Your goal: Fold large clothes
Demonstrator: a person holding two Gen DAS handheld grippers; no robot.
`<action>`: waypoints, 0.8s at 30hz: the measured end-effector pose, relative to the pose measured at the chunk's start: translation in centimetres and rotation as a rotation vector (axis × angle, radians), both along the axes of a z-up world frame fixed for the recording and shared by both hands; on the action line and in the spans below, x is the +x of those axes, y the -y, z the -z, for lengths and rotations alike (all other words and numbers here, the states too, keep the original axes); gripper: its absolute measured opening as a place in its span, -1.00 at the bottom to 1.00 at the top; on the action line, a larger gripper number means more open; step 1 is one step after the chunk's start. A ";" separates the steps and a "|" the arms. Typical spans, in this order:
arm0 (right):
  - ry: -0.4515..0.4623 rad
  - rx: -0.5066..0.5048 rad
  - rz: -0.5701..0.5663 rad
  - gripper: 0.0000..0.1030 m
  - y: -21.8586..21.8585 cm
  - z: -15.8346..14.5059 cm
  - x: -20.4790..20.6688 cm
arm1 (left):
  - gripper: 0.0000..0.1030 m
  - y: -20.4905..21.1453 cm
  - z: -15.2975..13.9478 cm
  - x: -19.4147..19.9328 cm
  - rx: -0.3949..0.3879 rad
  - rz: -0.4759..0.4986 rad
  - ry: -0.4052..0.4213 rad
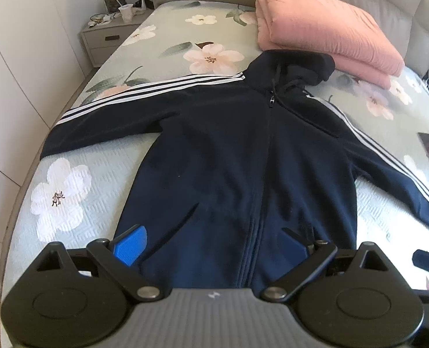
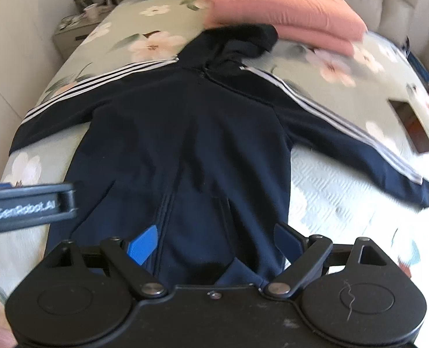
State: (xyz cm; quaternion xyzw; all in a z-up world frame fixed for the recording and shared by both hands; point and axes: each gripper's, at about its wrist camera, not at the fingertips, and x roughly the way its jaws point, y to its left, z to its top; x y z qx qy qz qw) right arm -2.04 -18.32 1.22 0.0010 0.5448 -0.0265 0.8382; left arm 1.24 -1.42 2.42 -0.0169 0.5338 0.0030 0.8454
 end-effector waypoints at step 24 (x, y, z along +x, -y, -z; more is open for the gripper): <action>0.015 0.037 0.221 1.00 -1.2 0.8 -2.4 | 0.91 -1.4 0.5 0.0 -0.016 0.127 0.008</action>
